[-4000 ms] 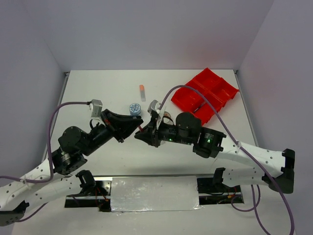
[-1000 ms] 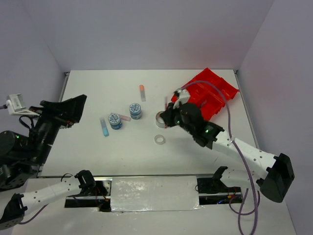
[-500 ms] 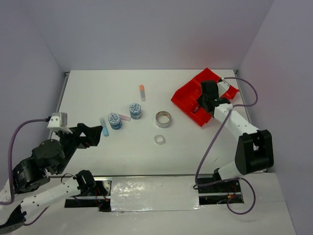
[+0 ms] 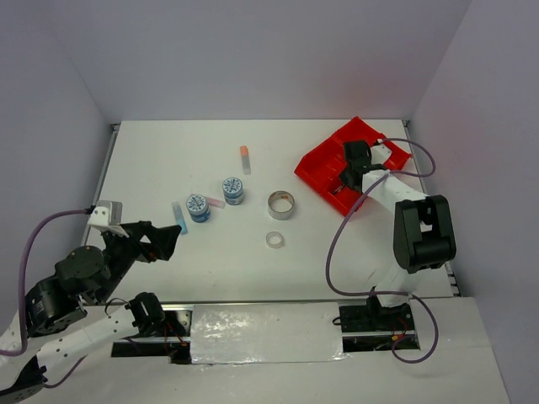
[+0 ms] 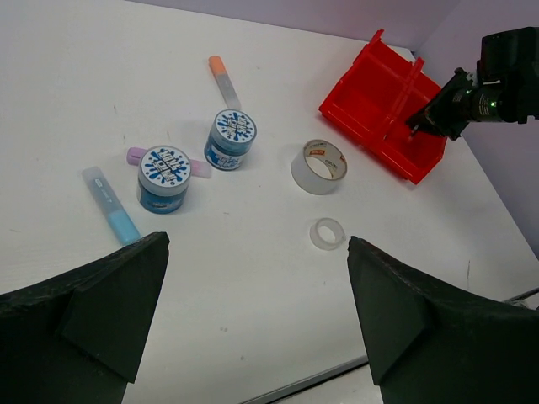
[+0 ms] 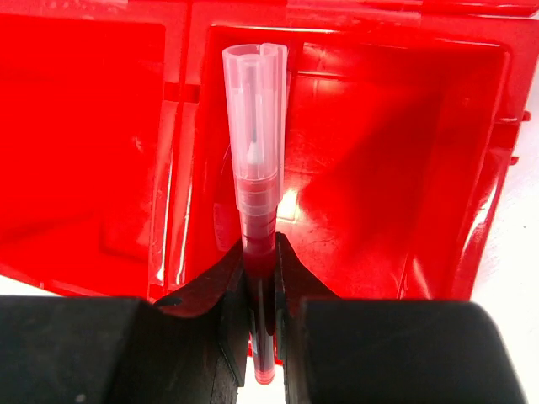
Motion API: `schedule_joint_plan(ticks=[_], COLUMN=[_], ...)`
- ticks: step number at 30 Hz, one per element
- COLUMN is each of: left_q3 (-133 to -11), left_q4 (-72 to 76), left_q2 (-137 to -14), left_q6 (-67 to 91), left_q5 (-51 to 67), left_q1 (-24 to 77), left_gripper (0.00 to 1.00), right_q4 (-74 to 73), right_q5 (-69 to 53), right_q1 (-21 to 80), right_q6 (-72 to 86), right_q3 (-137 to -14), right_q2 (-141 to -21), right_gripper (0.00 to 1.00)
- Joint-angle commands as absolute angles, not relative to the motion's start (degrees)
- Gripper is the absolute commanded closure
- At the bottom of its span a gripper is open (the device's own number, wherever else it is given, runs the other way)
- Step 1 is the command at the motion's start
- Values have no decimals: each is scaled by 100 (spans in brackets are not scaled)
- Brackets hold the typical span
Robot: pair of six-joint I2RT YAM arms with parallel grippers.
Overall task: Sort the stationery into containers
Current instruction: Place the pen in the storage box.
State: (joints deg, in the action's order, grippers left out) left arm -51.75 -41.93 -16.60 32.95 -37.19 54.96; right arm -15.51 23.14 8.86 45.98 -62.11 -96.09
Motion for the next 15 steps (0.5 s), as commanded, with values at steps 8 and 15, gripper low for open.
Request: schedule_joint_plan(ticks=[8,15], left_q3=[-5150,-5159], left_q4=[-3832,-3814], left_q2=[-1749,-1819], left_q6=[3024,2997], left_q5=[-3375,-3305], left_q1=[5502,5502], left_gripper=[1,1], right_q4=[-879,-677], right_q5=[2320,2110], right_q1=[633,624], right_q6=[4395,4263], right_q3=[-5871,-5704], right_q2=[-9483,-9299], right_gripper=[77,52])
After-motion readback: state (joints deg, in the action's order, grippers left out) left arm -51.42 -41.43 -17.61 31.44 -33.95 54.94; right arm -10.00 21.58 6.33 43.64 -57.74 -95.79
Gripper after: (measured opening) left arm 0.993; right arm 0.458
